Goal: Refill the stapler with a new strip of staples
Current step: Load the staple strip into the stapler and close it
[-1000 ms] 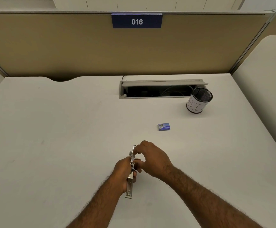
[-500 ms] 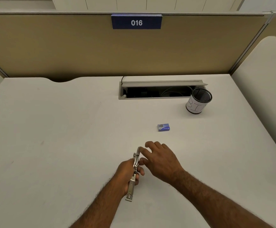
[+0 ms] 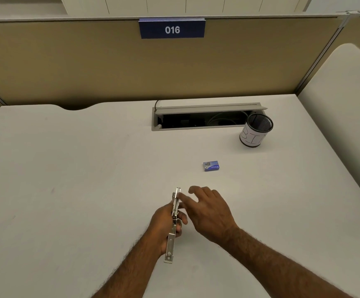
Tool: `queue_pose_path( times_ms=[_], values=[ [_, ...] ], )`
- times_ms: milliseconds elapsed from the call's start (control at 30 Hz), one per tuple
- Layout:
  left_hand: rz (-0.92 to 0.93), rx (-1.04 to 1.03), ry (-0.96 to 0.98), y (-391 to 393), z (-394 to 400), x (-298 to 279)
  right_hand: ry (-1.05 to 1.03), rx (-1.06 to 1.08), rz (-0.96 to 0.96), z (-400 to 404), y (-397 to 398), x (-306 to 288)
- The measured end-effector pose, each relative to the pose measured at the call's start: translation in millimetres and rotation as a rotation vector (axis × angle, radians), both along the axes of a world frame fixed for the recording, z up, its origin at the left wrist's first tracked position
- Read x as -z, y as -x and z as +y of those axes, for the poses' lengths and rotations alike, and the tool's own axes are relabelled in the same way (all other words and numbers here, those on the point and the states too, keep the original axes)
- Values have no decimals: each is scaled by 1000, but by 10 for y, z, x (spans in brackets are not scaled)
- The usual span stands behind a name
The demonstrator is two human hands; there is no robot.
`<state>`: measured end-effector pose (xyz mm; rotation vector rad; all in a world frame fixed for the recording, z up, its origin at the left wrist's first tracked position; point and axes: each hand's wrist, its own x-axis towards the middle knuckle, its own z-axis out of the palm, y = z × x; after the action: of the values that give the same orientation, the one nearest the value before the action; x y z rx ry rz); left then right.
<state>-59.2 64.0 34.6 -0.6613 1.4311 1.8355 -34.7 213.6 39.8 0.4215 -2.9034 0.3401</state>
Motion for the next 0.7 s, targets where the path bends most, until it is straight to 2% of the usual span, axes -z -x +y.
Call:
queue_pose_path(
  times_ms=[100,167,267,367,467,567,700],
  values=[
    [30,-52,-15,0,26,-17,479,96,-153,-46,-70,-27],
    [58,-54,-5,-1,39,-34,655,67,-253,-99,-106,-39],
    [110,4,37,-32,69,-65,722,111,-286,-163,-84,-34],
    [101,-8,42,-54,113,-93,796,282,-266,-181,-6,-23],
    [94,-3,17,-69,139,-109,930,437,-350,-171,74,-17],
    [110,18,41,-64,126,-93,918,474,-443,-180,106,-5],
    [97,-31,-35,-45,91,-124,928,409,-402,-206,13,-8]
  ],
)
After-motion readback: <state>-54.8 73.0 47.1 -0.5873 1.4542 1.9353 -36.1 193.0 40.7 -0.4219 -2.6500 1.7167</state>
